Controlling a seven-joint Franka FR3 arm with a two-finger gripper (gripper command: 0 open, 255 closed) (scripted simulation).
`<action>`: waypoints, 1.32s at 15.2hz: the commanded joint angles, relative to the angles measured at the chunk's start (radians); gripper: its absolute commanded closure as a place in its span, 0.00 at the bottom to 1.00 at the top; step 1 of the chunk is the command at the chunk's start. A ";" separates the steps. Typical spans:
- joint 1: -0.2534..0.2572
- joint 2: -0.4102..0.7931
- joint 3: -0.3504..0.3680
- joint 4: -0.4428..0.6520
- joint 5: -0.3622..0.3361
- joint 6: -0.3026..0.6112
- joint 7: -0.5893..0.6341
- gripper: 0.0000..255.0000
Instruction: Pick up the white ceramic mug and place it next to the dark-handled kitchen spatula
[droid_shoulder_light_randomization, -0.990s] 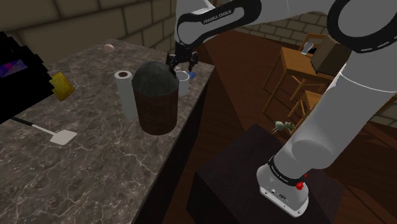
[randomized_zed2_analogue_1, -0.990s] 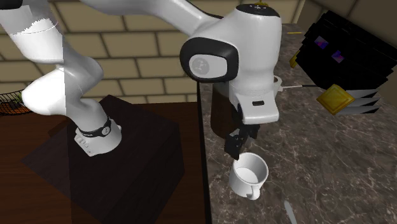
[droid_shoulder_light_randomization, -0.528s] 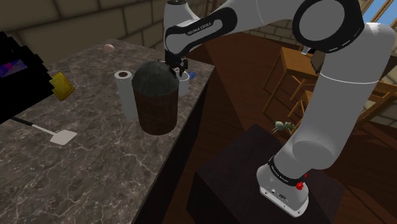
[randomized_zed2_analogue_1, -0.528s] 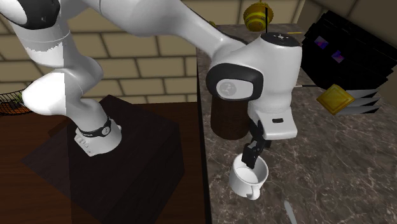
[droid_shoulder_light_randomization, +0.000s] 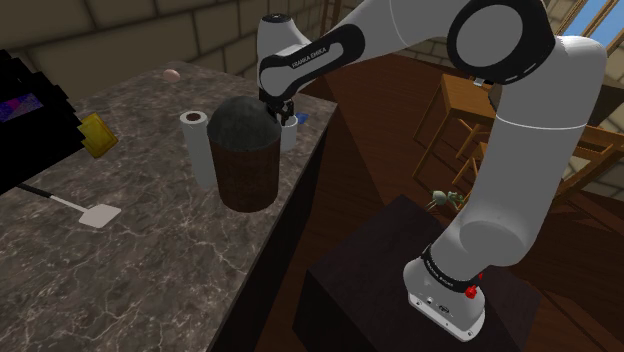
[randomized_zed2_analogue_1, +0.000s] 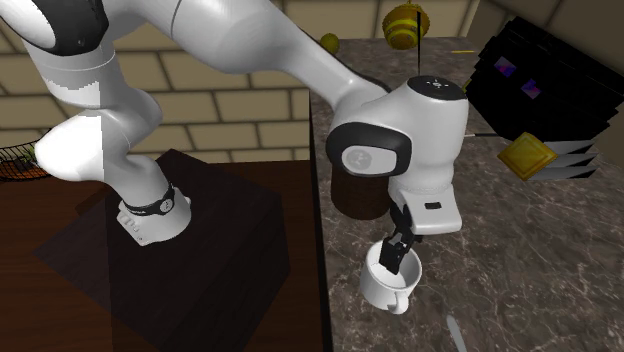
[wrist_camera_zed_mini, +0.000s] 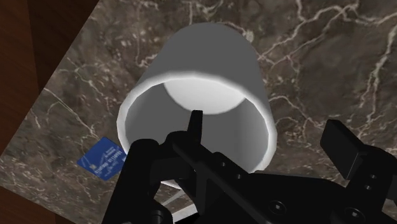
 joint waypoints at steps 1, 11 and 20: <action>0.000 0.001 0.000 0.000 0.000 0.001 0.000 0.00; 0.000 0.000 0.000 0.000 0.000 0.001 0.000 1.00; -0.002 -0.037 0.004 0.031 0.012 -0.067 -0.013 1.00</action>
